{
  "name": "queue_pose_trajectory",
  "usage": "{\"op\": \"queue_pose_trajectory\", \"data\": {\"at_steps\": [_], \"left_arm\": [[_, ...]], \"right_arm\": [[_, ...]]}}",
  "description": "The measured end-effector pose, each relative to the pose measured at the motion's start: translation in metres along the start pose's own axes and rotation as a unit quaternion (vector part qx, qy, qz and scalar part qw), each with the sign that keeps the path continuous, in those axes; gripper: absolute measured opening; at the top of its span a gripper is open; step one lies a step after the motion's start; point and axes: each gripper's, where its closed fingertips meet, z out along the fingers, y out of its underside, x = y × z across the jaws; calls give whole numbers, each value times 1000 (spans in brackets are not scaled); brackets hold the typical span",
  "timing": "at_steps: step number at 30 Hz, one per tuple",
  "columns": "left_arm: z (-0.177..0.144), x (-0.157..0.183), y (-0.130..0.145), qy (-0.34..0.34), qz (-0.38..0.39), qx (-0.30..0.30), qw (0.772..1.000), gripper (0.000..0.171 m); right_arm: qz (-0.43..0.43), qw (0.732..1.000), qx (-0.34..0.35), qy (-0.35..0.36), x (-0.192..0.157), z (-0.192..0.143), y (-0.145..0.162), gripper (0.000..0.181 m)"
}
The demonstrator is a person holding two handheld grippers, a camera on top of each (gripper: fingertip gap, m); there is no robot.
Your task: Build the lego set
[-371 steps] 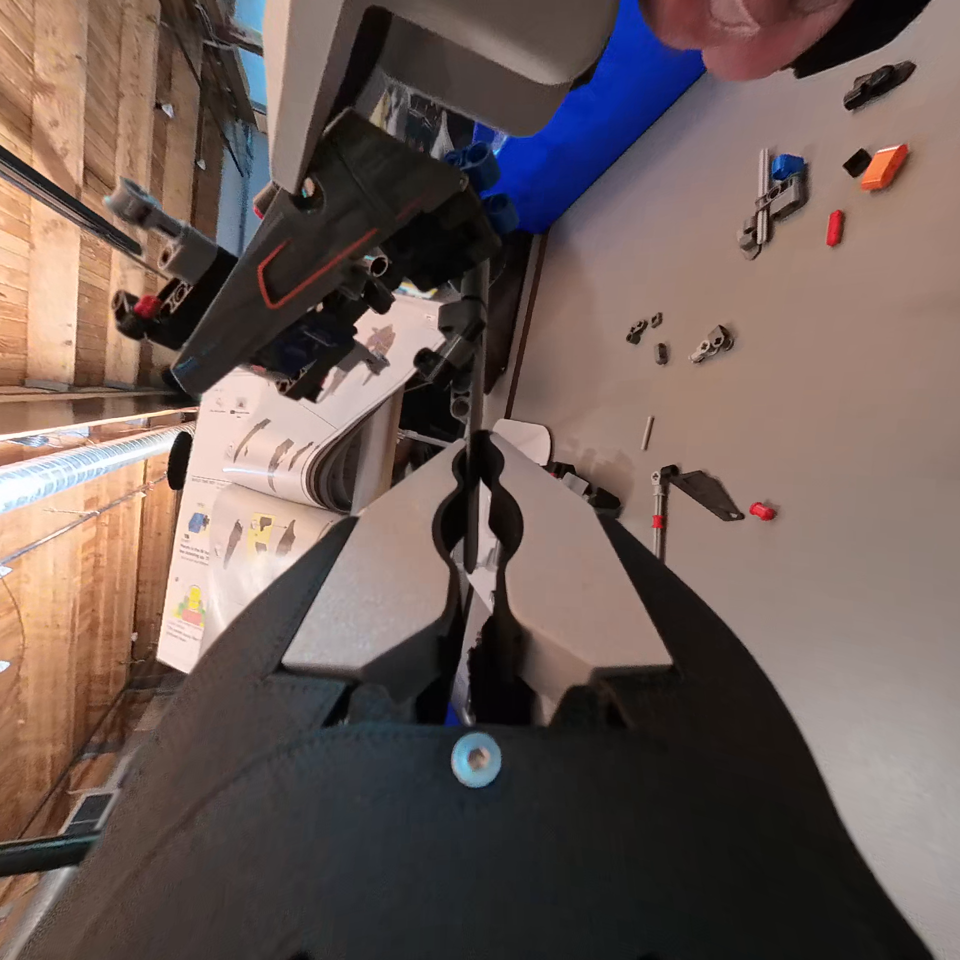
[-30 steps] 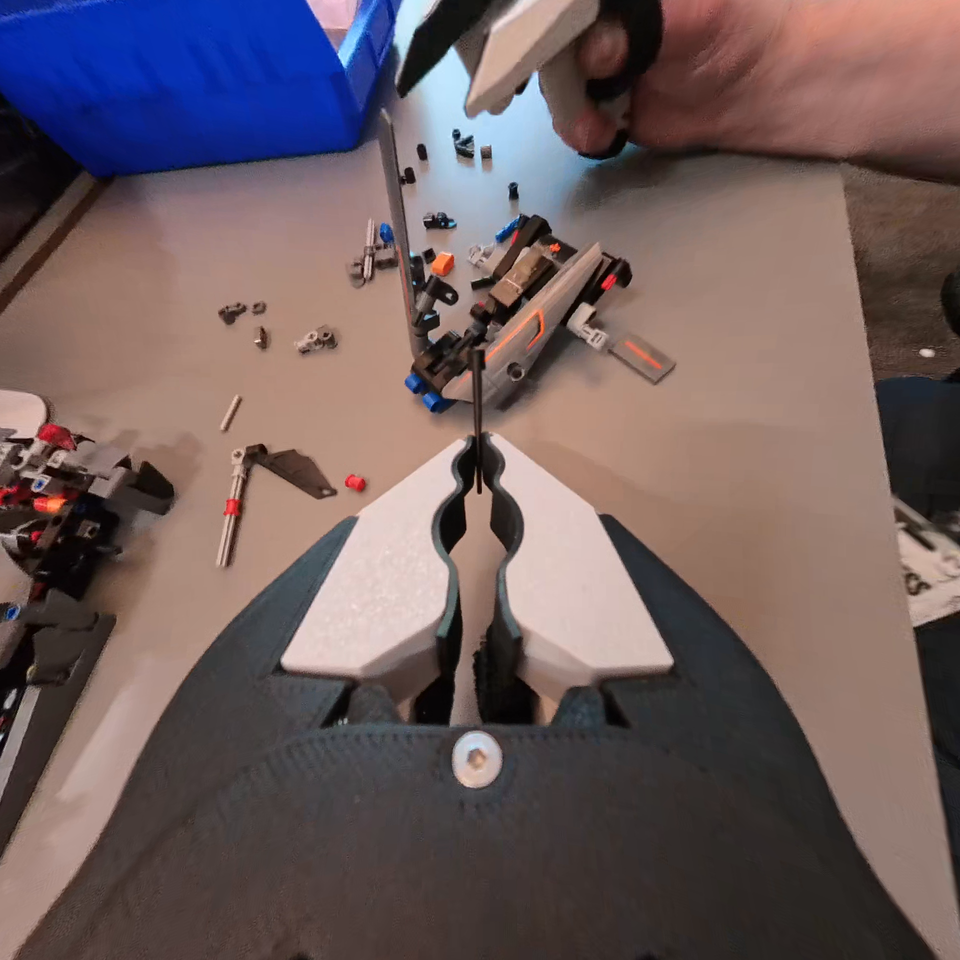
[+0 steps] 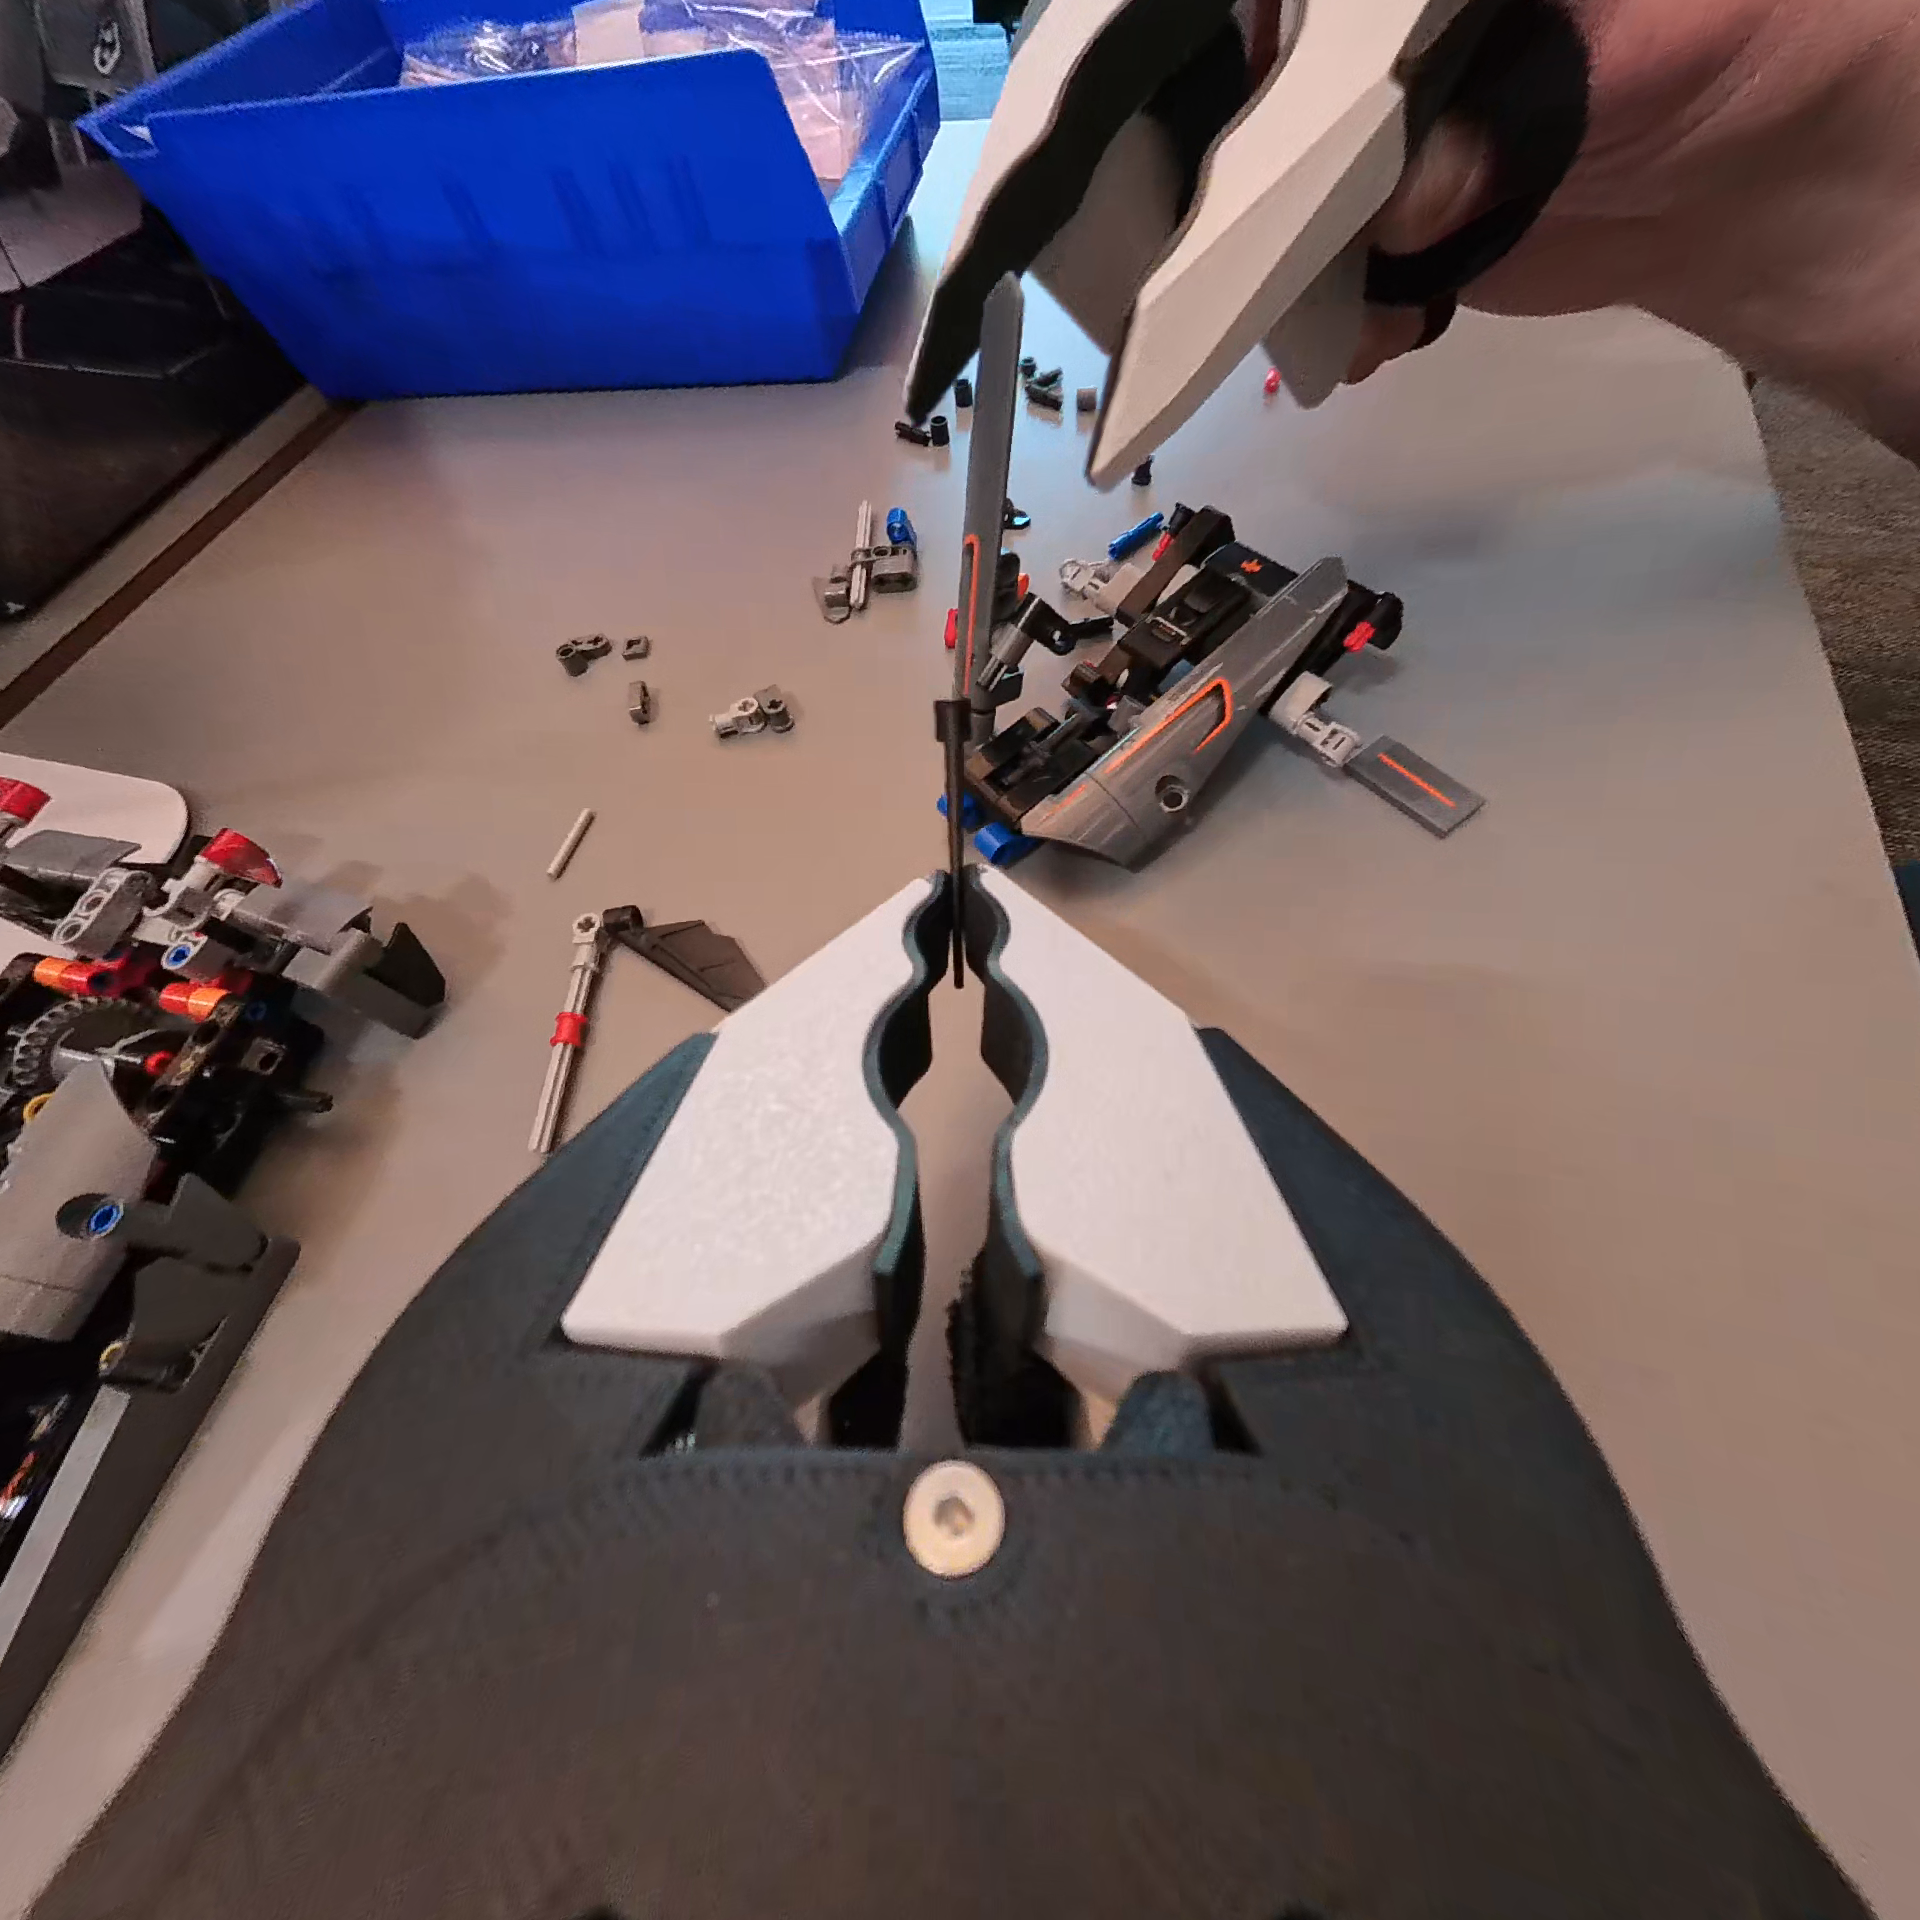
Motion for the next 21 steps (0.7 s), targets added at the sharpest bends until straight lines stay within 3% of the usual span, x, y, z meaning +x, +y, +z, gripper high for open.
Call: {"op": "queue_pose_trajectory", "data": {"at_steps": [5, 11, 16, 21], "left_arm": [[2, 0, 1, 0, -5, -2, 1000, 0], [2, -3, 4, -4, -15, -3, 1000, 0], [1, -7, 6, -8, -23, -3, 1000, 0], [-2, -10, 3, -12, -27, 2, 1000, 0]], "right_arm": [[-12, 1000, -11, -17, -3, 6, 3, 24], [-32, 998, -19, -49, -4, 15, -2, 14], [-13, 998, -11, -58, -3, 9, -8, 39], [21, 999, 3, -40, 0, -15, 1, 41]]}}
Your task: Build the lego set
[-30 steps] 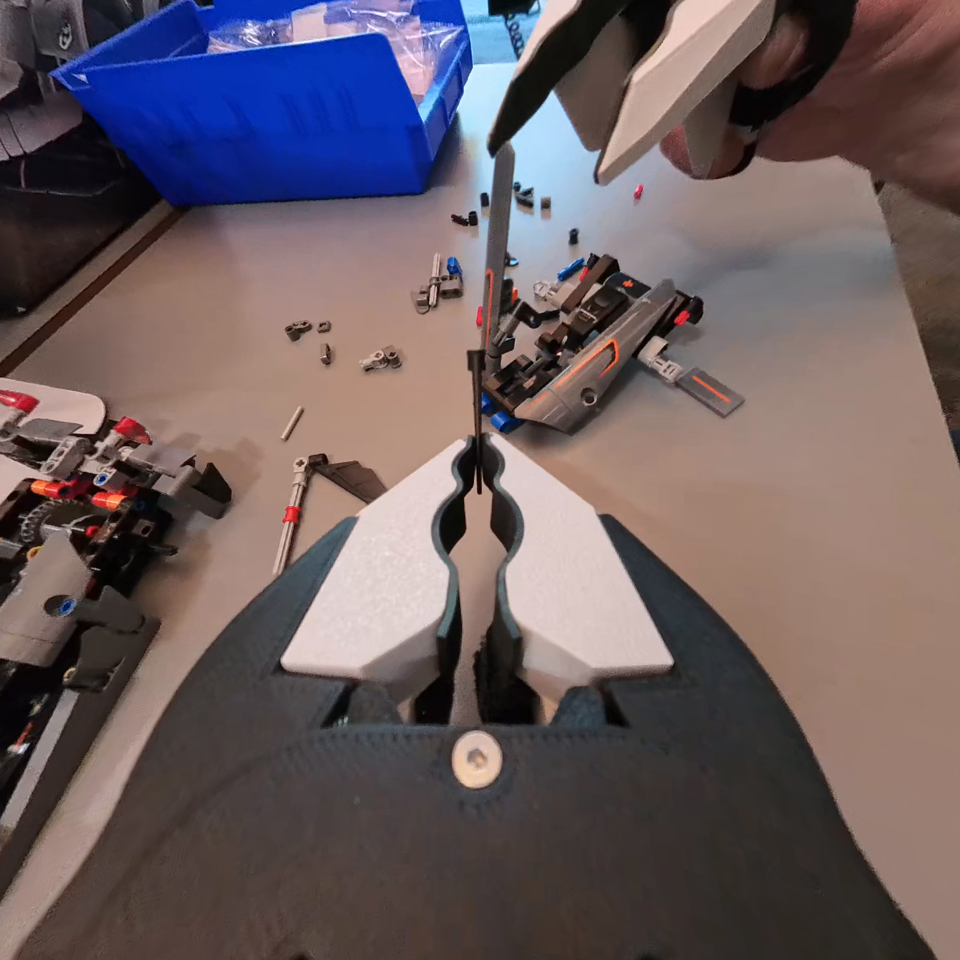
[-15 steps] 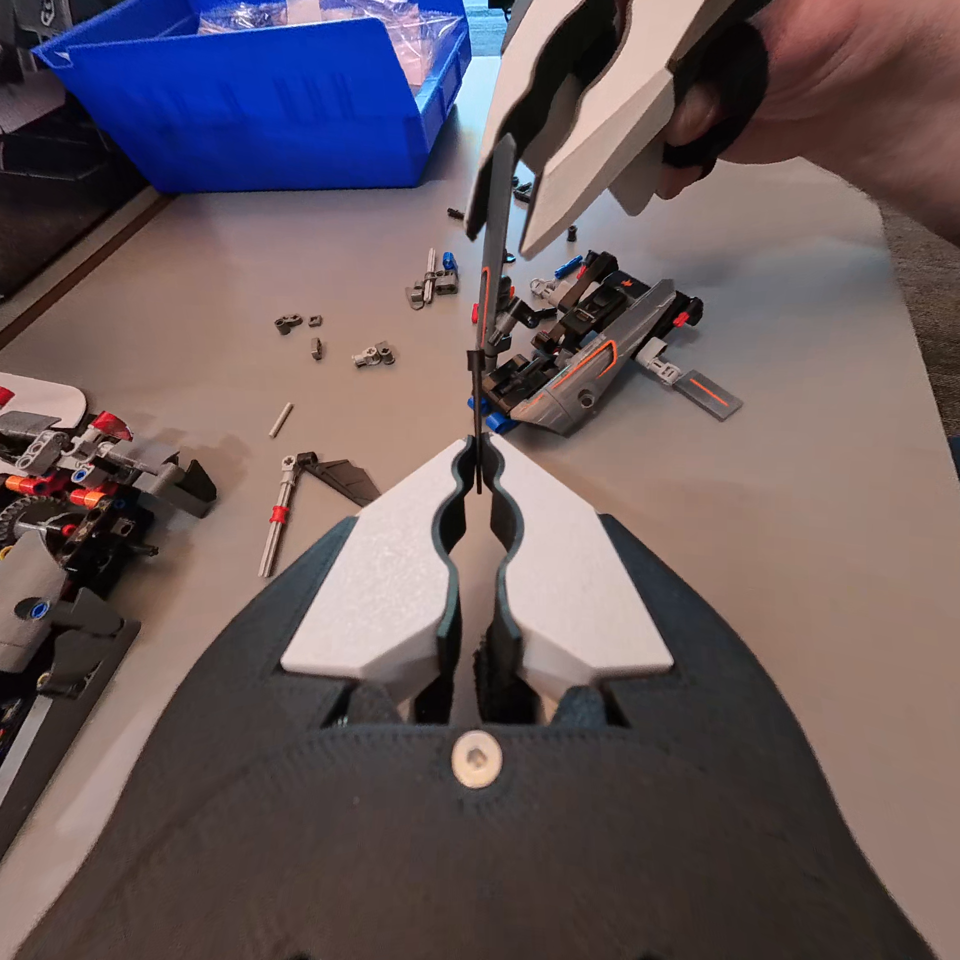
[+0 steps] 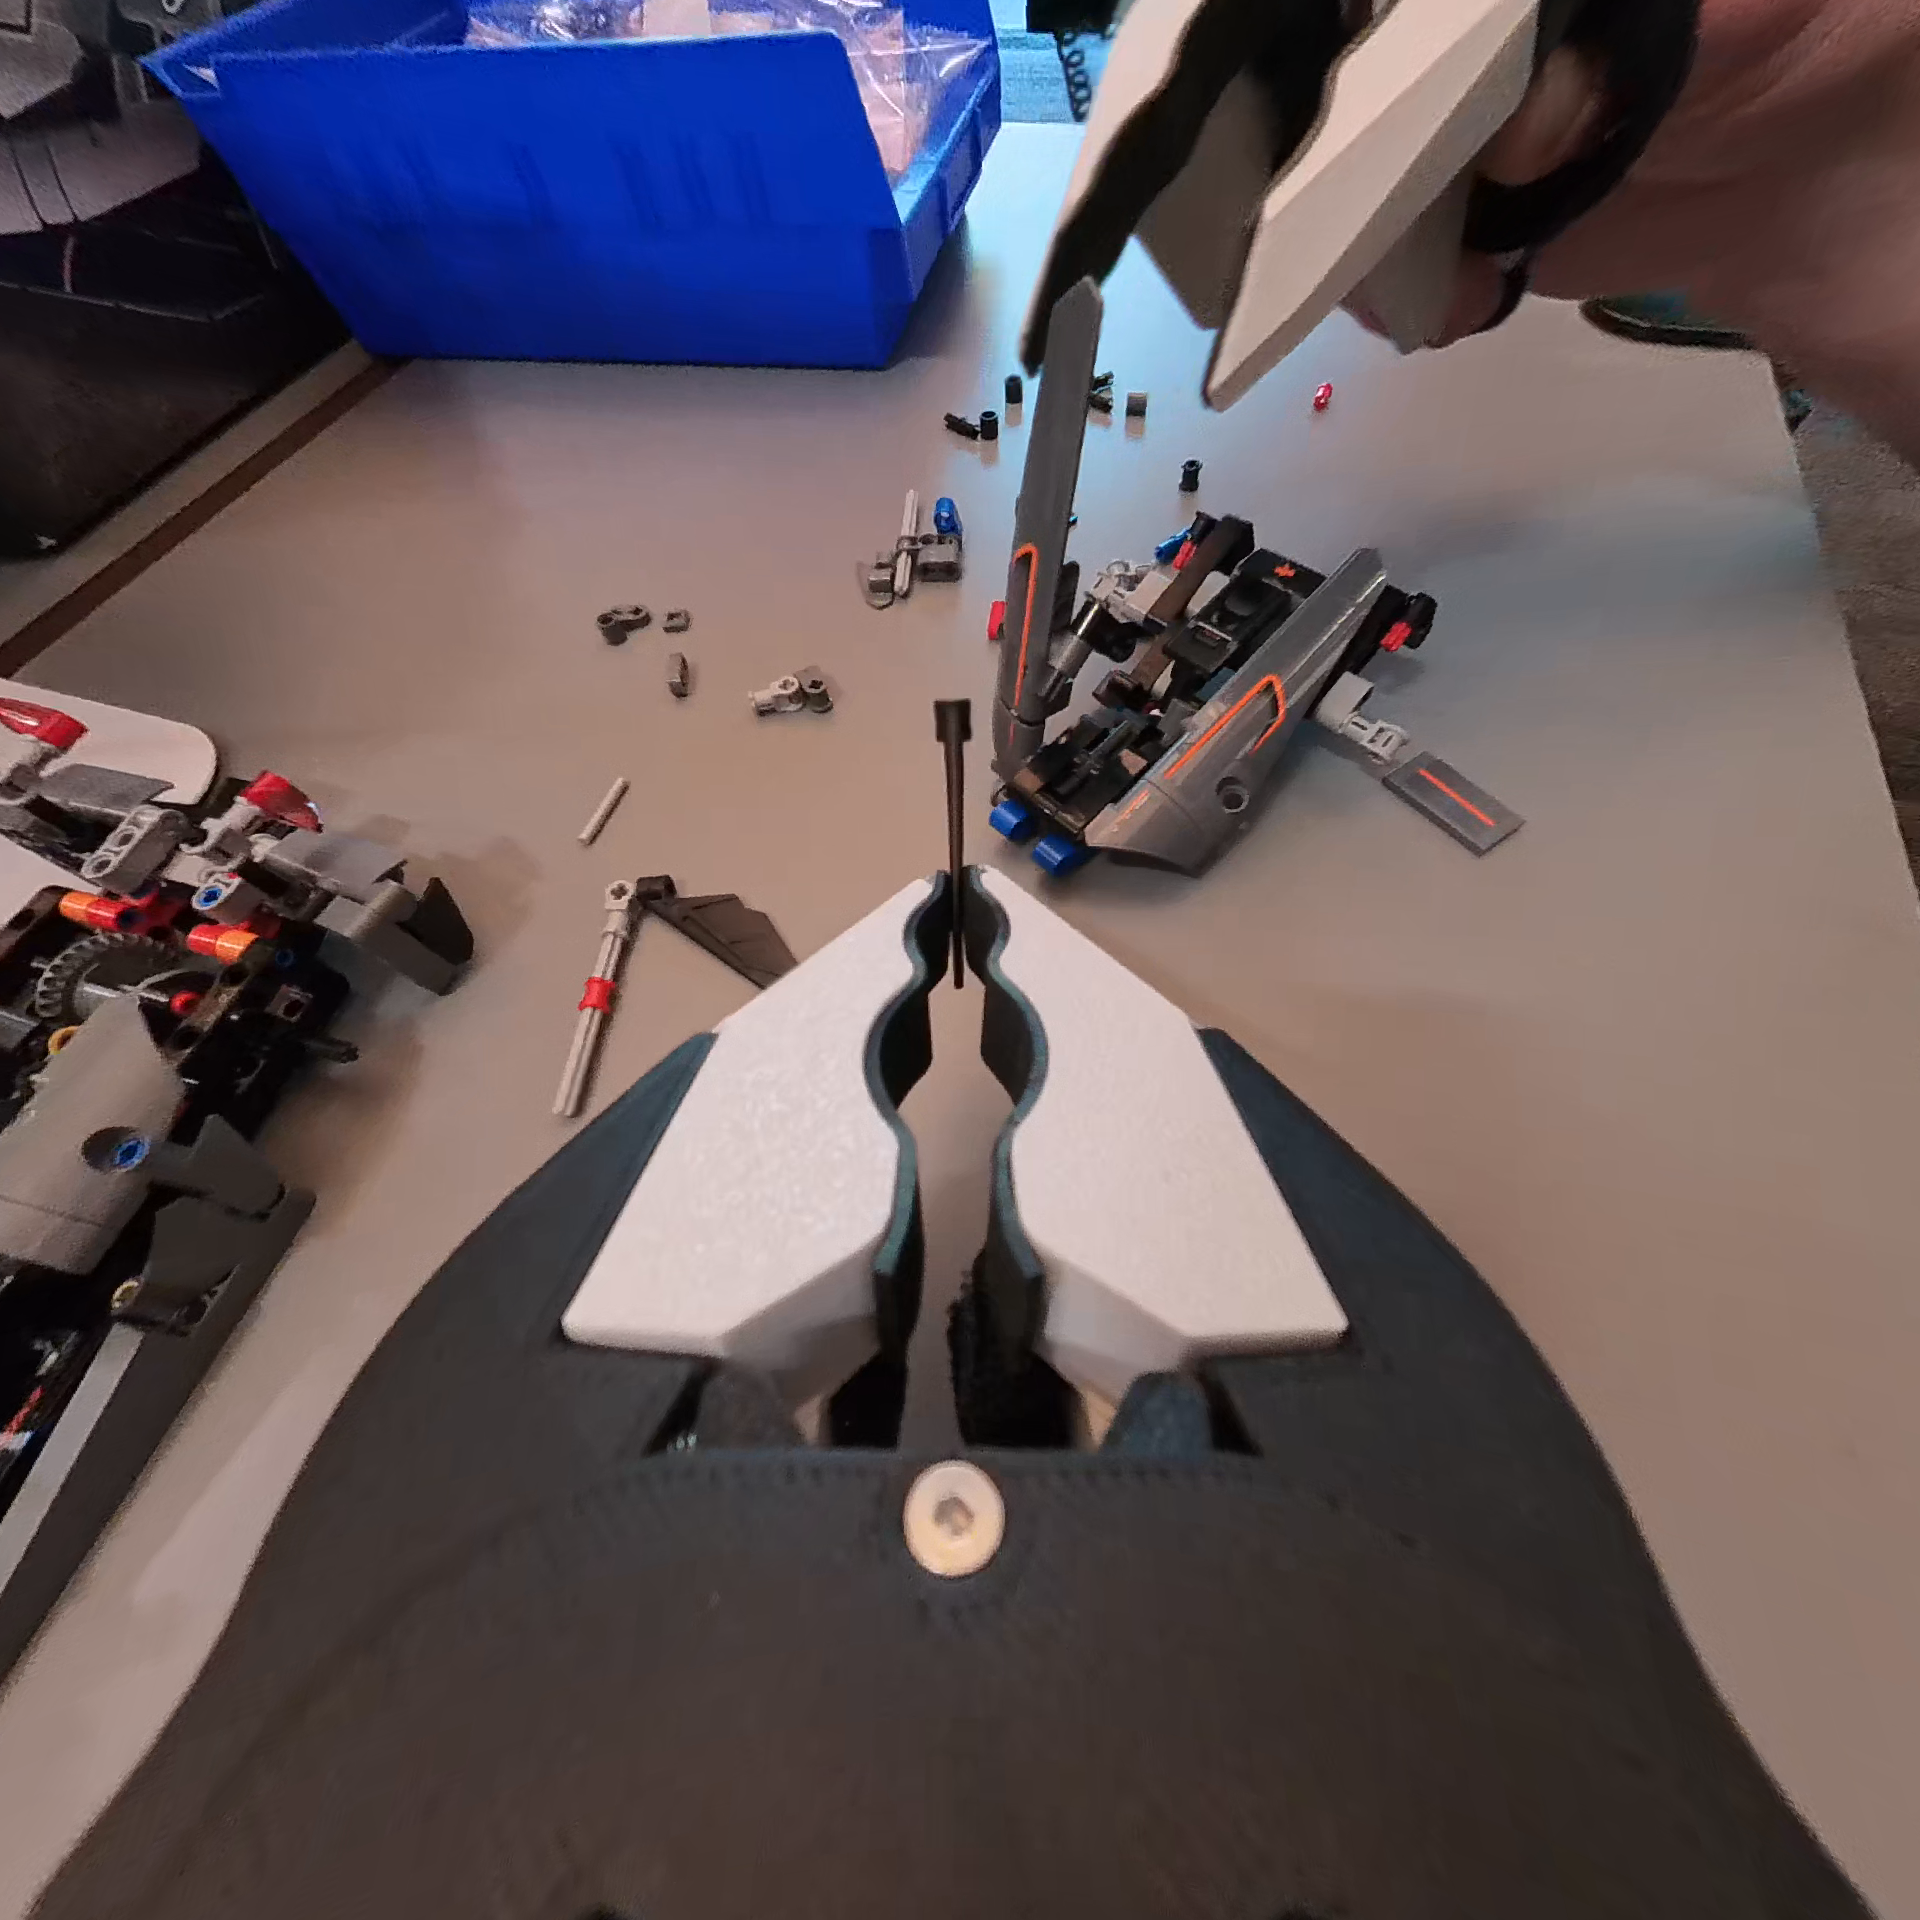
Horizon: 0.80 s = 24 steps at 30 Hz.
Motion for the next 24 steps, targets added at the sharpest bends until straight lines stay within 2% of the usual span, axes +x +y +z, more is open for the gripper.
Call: {"op": "queue_pose_trajectory", "data": {"at_steps": [4, 7, 12, 15, 18, 20, 24], "left_arm": [[-13, 3, -15, 14, -1, 24, 1000, 0], [-16, 21, -14, 41, 32, -4, 999, 0], [-3, 75, 16, 126, 91, -101, 983, 0], [10, 86, 40, 138, 115, -151, 972, 1], [11, 88, 42, 144, 106, -160, 971, 24], [4, 76, 32, 125, 94, -164, 974, 43], [-3, 47, -34, 87, 46, -103, 990, 48]], "right_arm": [[12, 1000, 27, 1, -12, -19, -1, 36], [10, 1000, 16, -3, -28, -25, 7, 36], [19, 1000, -4, -5, -38, -30, 29, 34], [28, 1000, -13, -6, -39, -28, 41, 35], [23, 999, -20, 18, -34, -30, 49, 38], [27, 999, -21, 43, -27, -35, 53, 40], [57, 996, -6, 65, -22, -40, 60, 41]]}}
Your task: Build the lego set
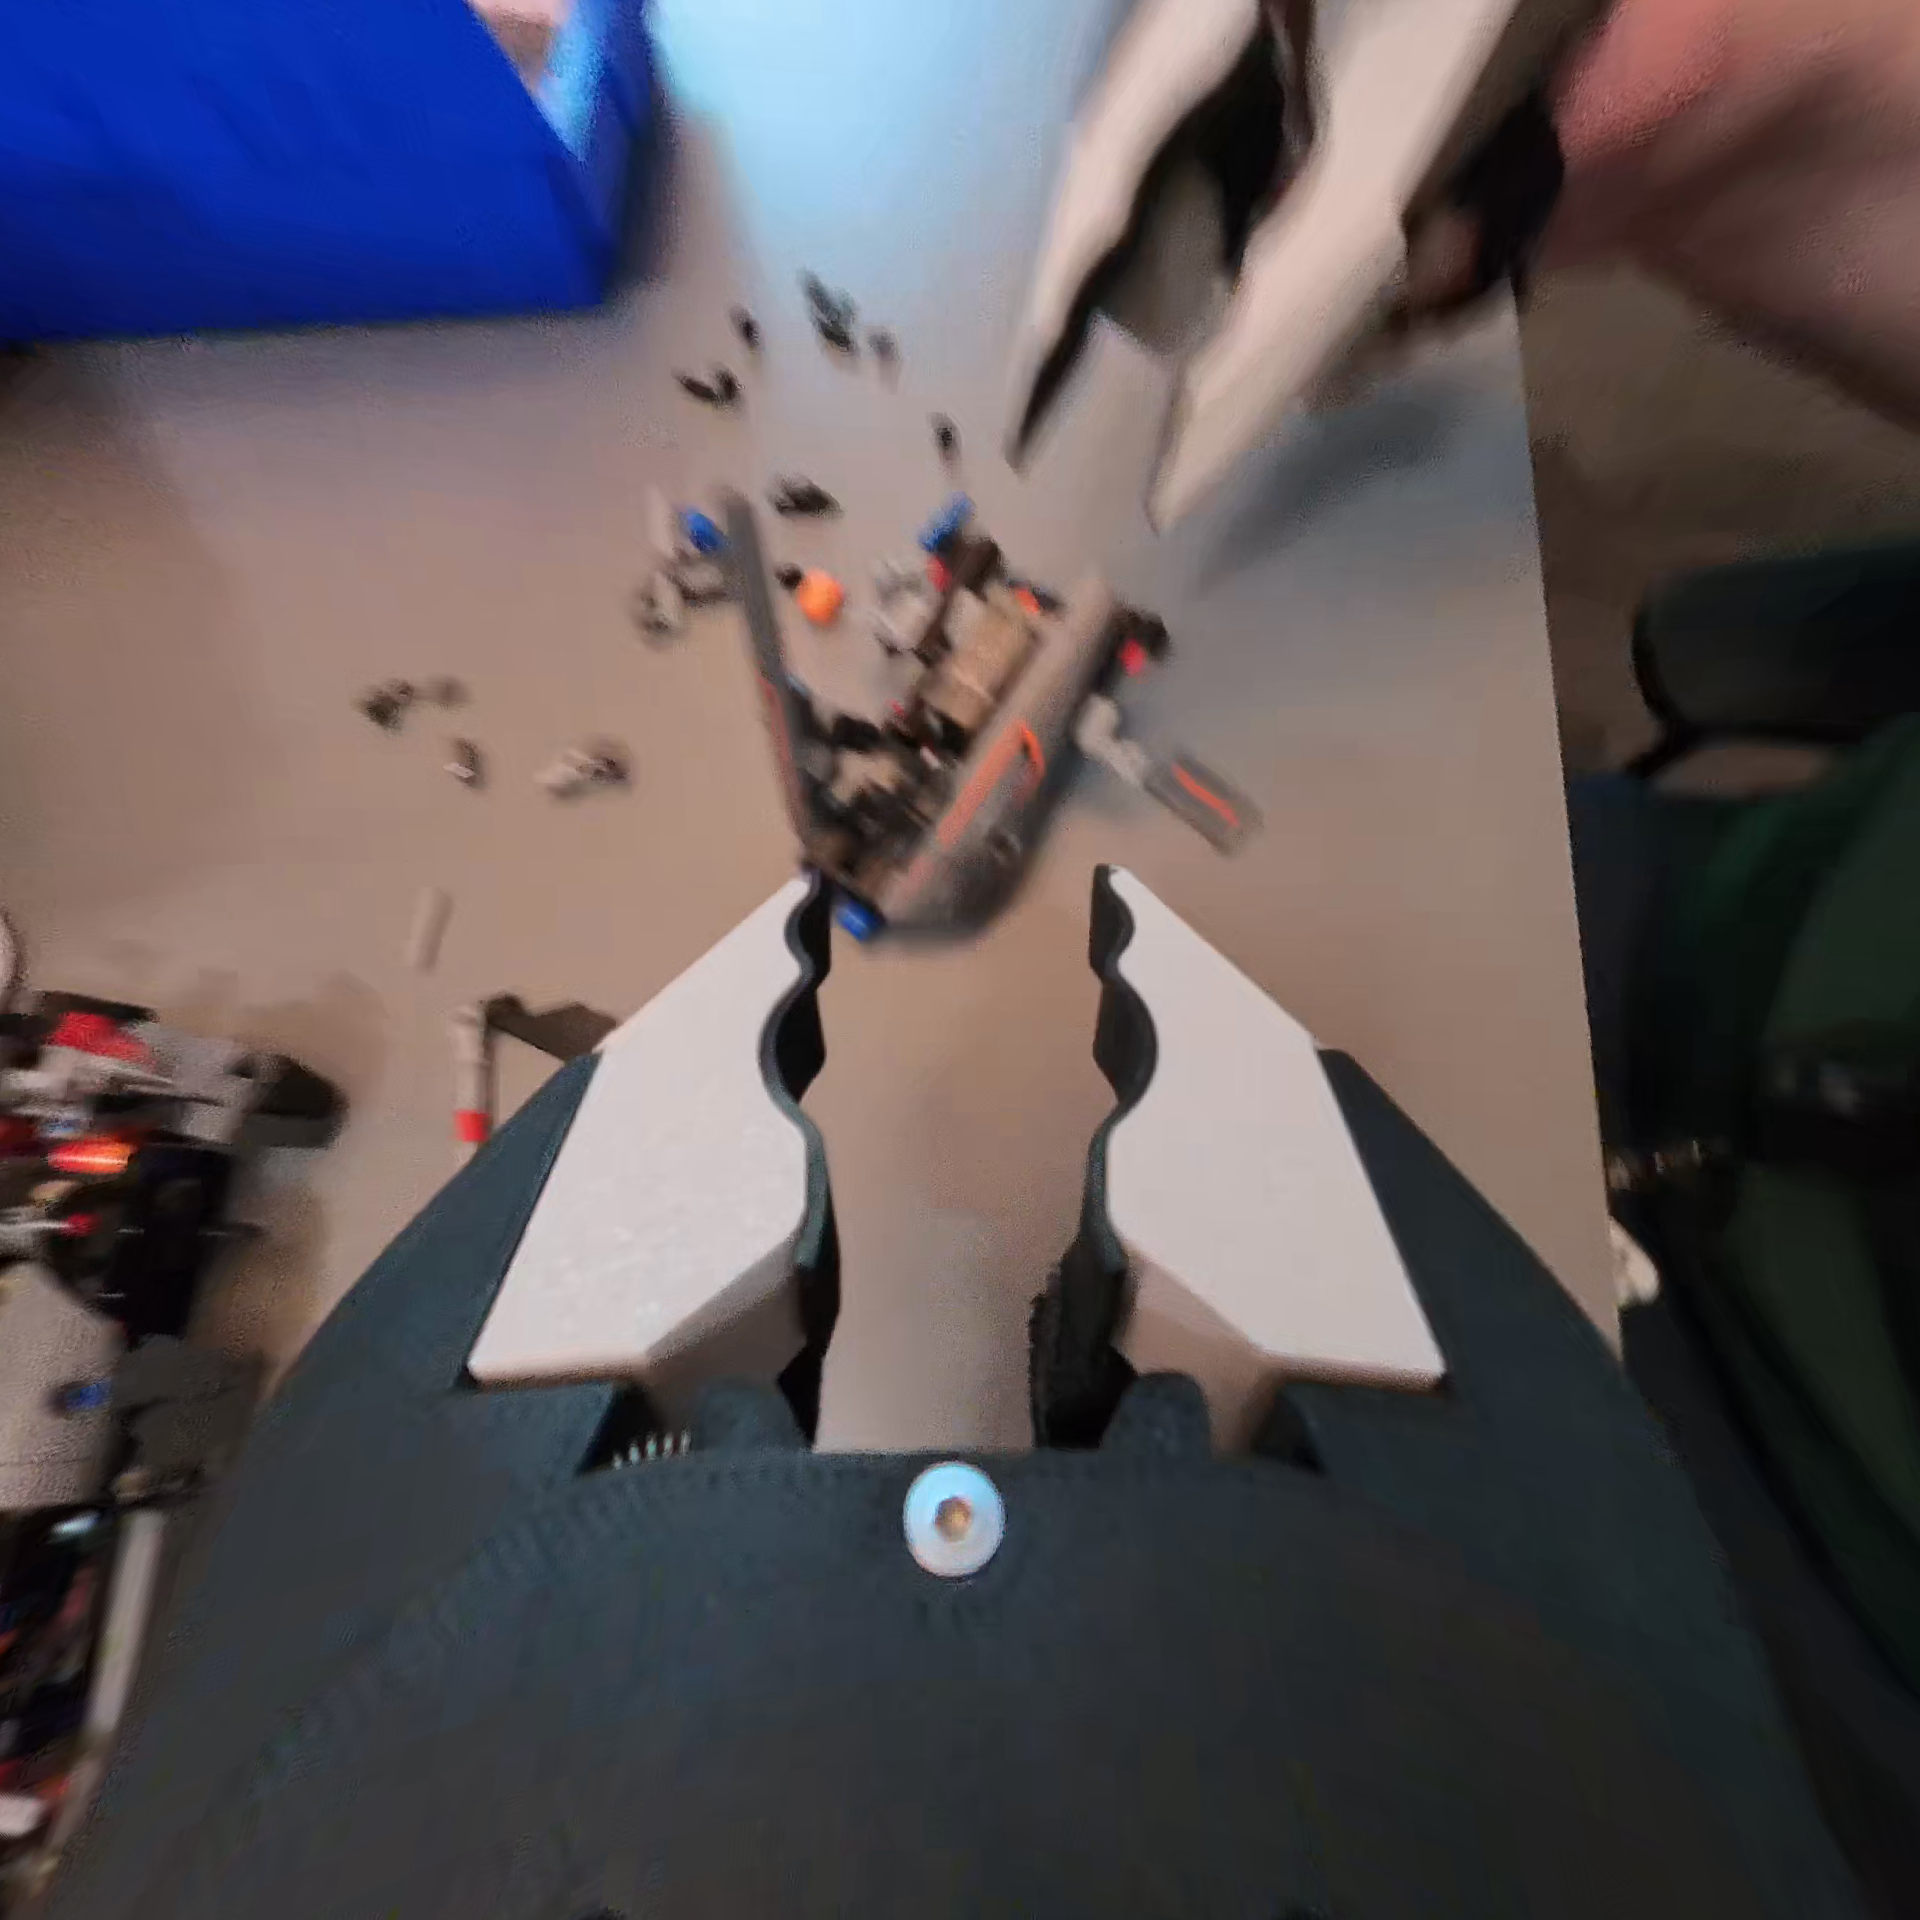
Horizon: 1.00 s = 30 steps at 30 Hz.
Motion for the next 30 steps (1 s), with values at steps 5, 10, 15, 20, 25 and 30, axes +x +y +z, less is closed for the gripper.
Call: {"op": "queue_pose_trajectory", "data": {"at_steps": [5, 10, 15, 20, 25, 30], "left_arm": [[18, -36, -50, -56, -48, 8, 997, 47], [47, -44, -40, -55, -77, -38, 995, 19], [44, -51, -31, -74, -101, -40, 991, 3], [30, -67, -20, -92, -164, 6, 982, 0], [20, -79, -11, -94, -216, 50, 971, 0], [14, -90, -3, -88, -279, 104, 951, 0]], "right_arm": [[17, 1000, 10, 5, -1, 3, 10, 41], [23, 999, 19, 32, 3, 1, 10, 43], [30, 999, 4, 24, -5, 16, 14, 45], [-4, 998, 25, 54, -7, 20, 0, 53], [-43, 995, 37, 83, -17, 22, -12, 57], [-47, 996, 39, 68, -32, 34, -21, 63]]}}
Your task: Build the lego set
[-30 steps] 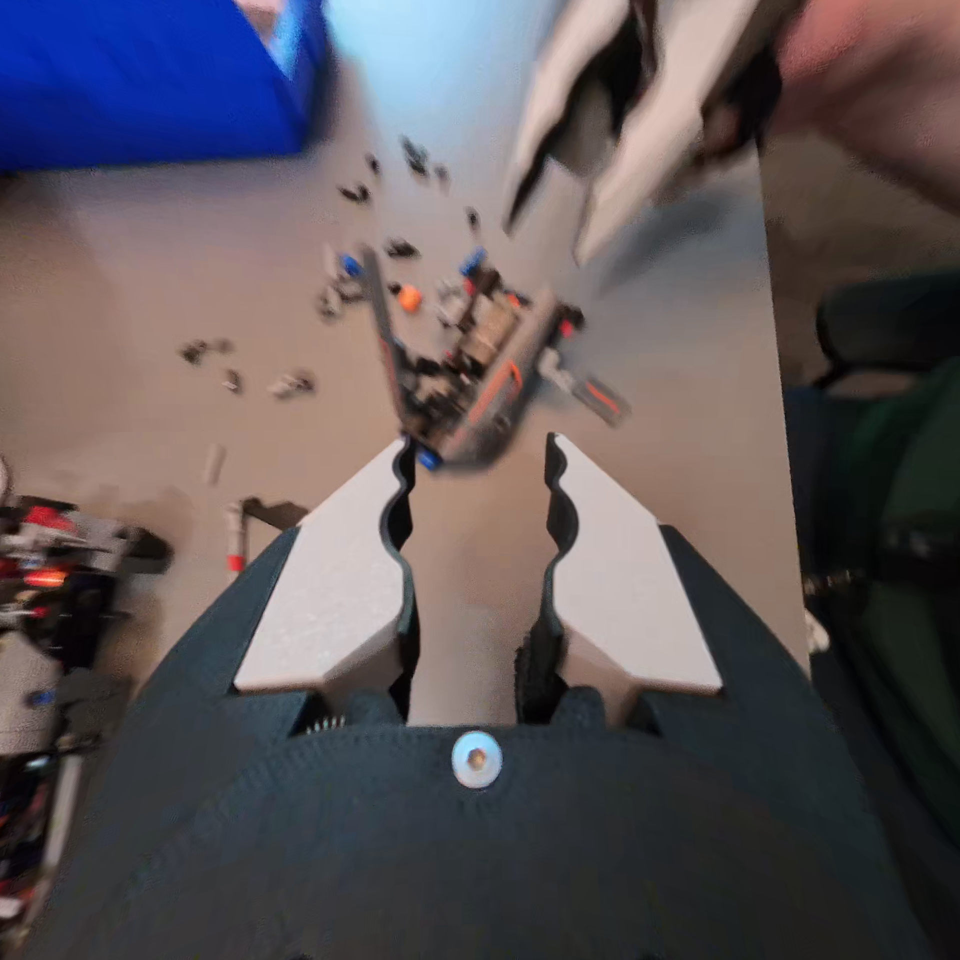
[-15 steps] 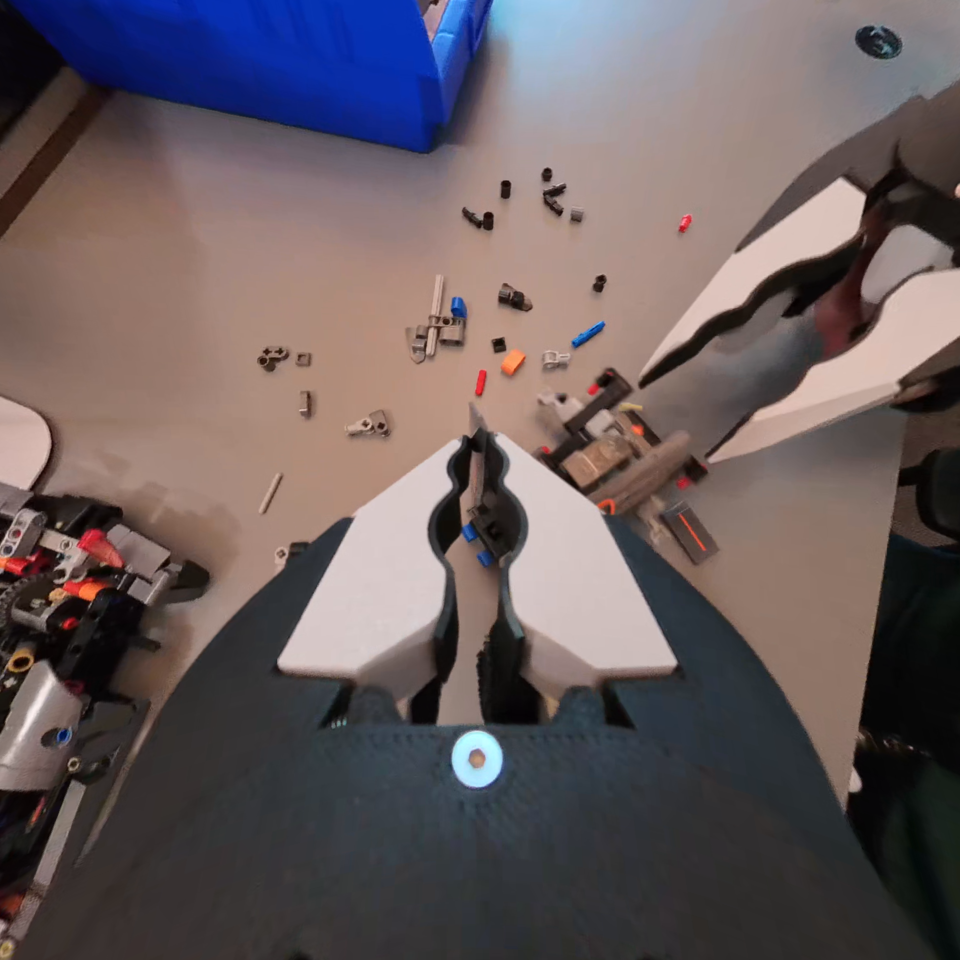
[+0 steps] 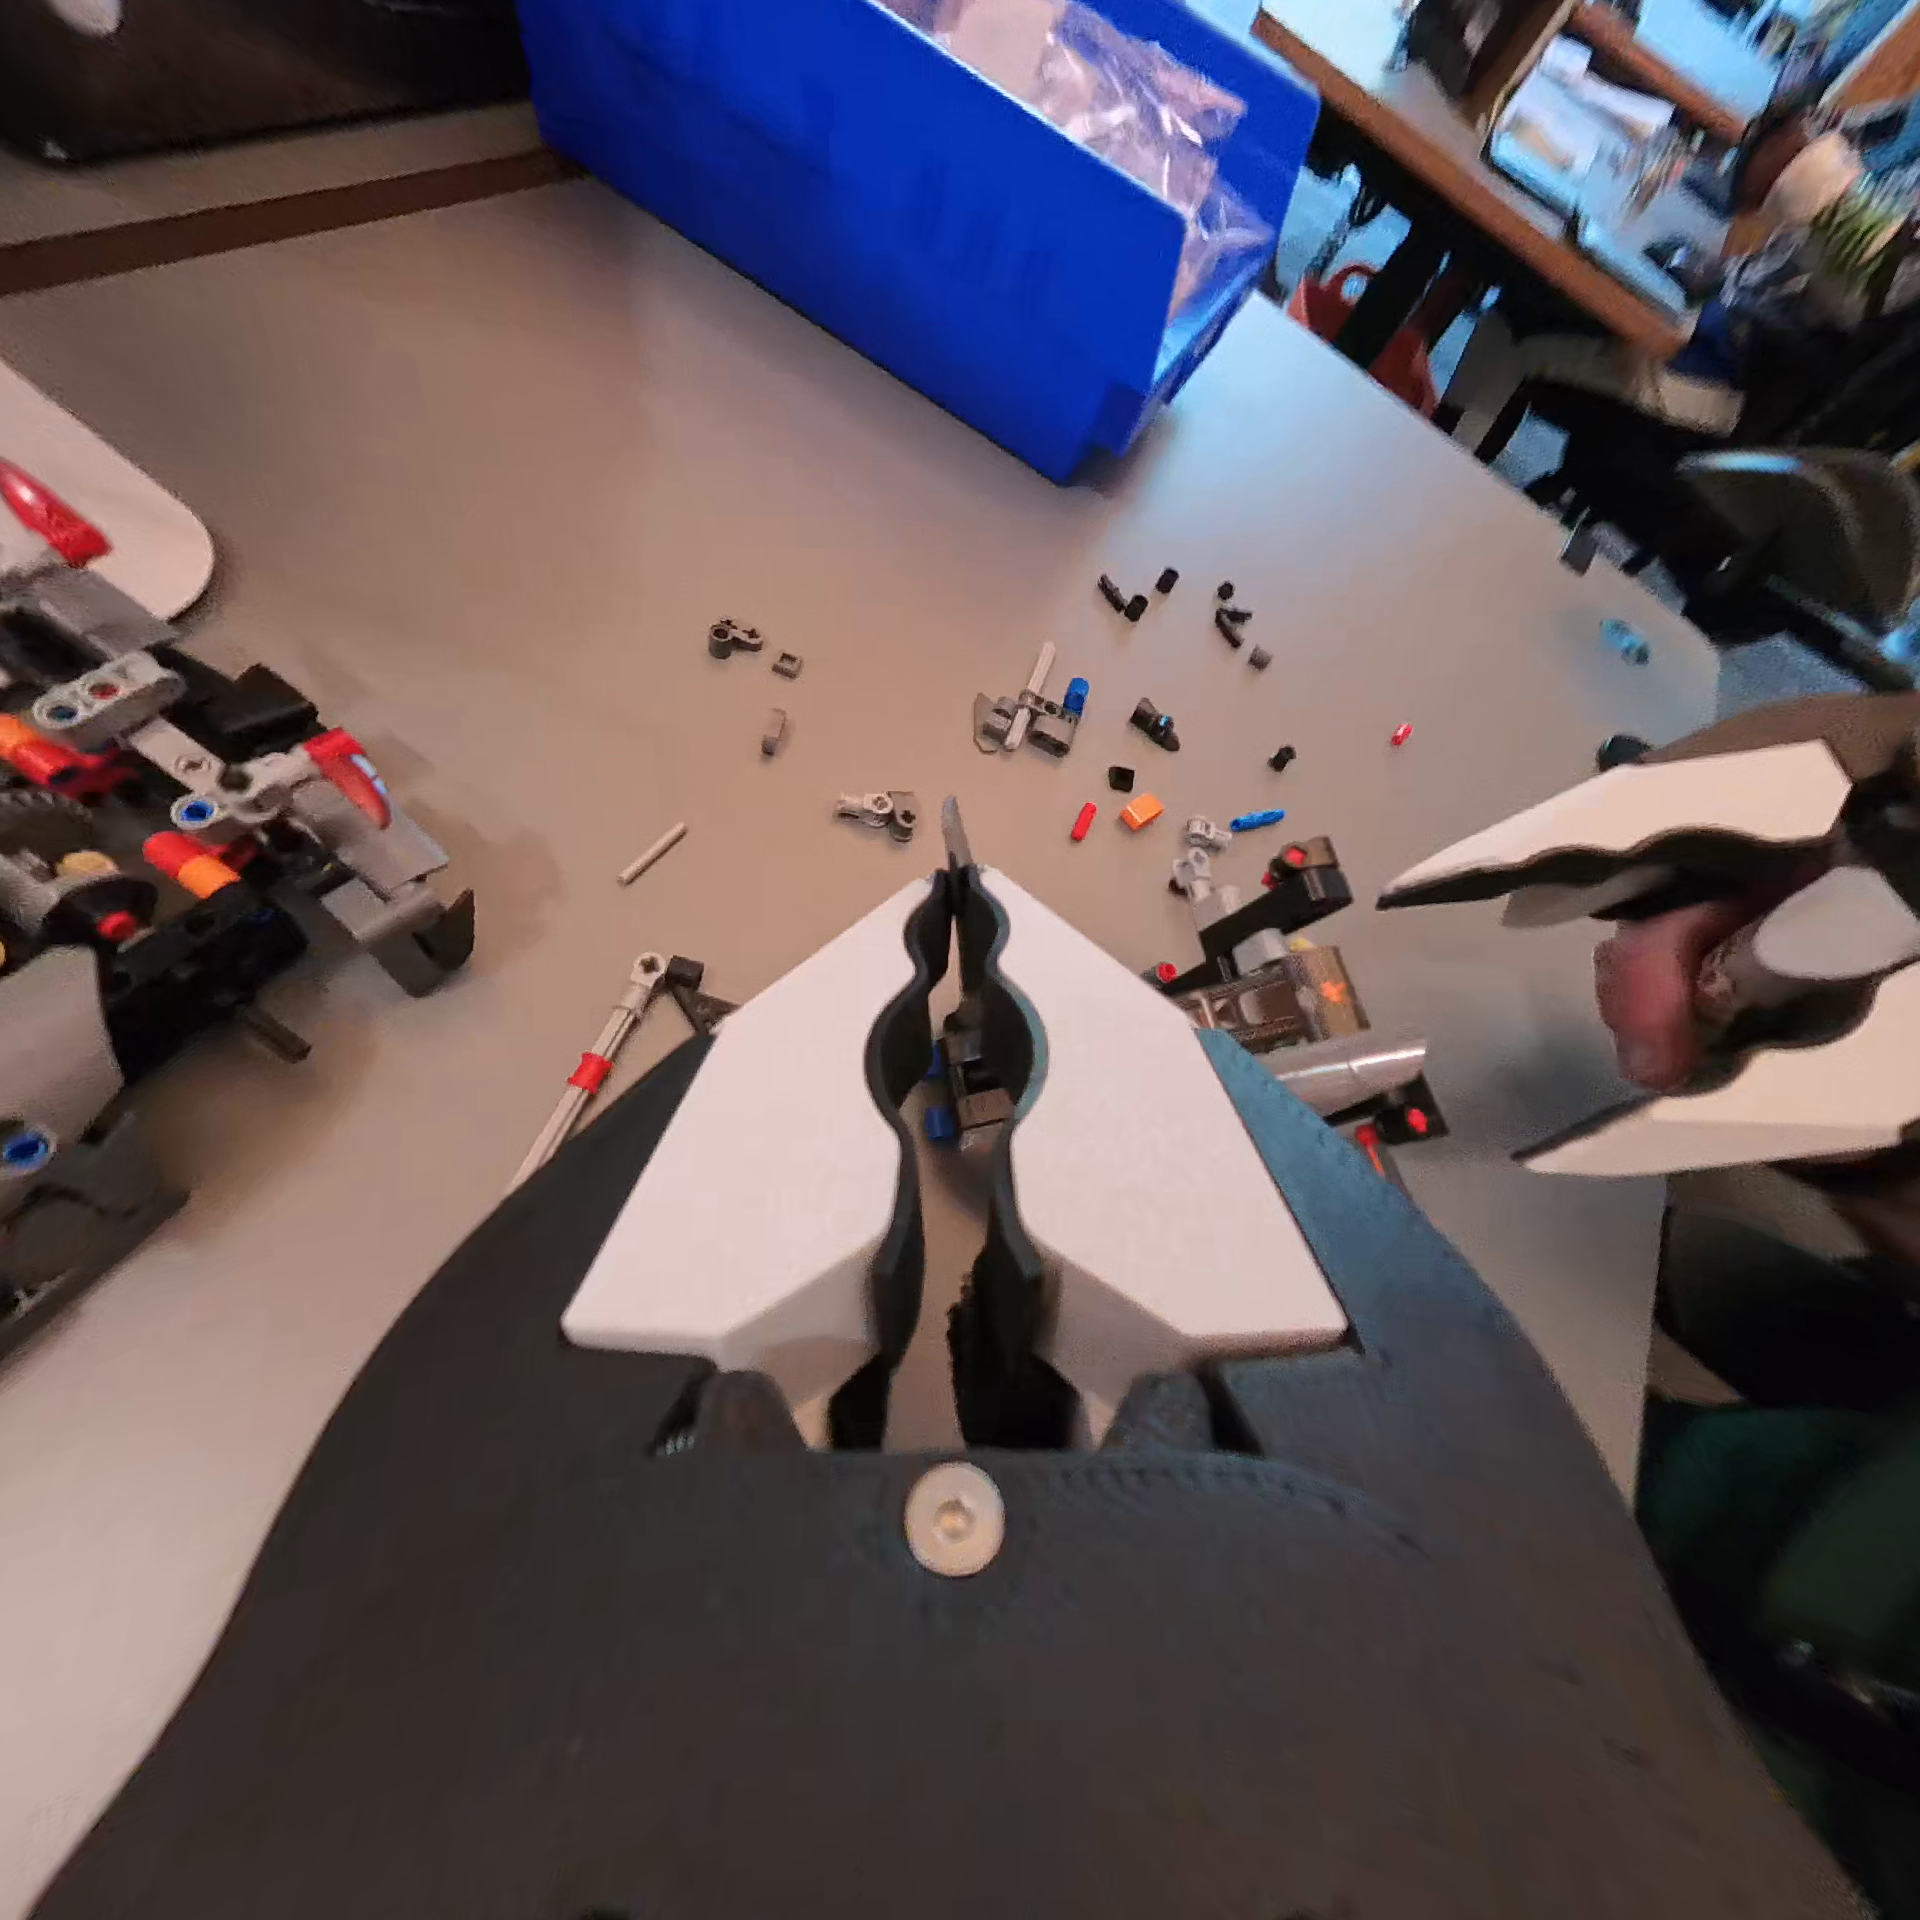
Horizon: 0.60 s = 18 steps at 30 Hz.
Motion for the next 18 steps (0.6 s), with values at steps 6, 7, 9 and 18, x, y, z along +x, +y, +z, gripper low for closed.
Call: {"op": "queue_pose_trajectory", "data": {"at_steps": [6, 7, 9, 18], "left_arm": [[-9, -15, 2, 5, -71, 56, 996, 0], [-11, -18, 2, 1, -78, 64, 995, 0], [-15, -21, 2, -10, -85, 81, 993, 0], [-33, -30, 10, -17, -138, 138, 981, 0]], "right_arm": [[33, 999, -5, -19, -7, 18, -6, 79], [48, 999, -5, -22, -7, 22, -7, 80], [68, 997, -13, -24, -5, 33, -5, 82], [84, 996, -10, -16, 5, 61, -16, 58]]}}
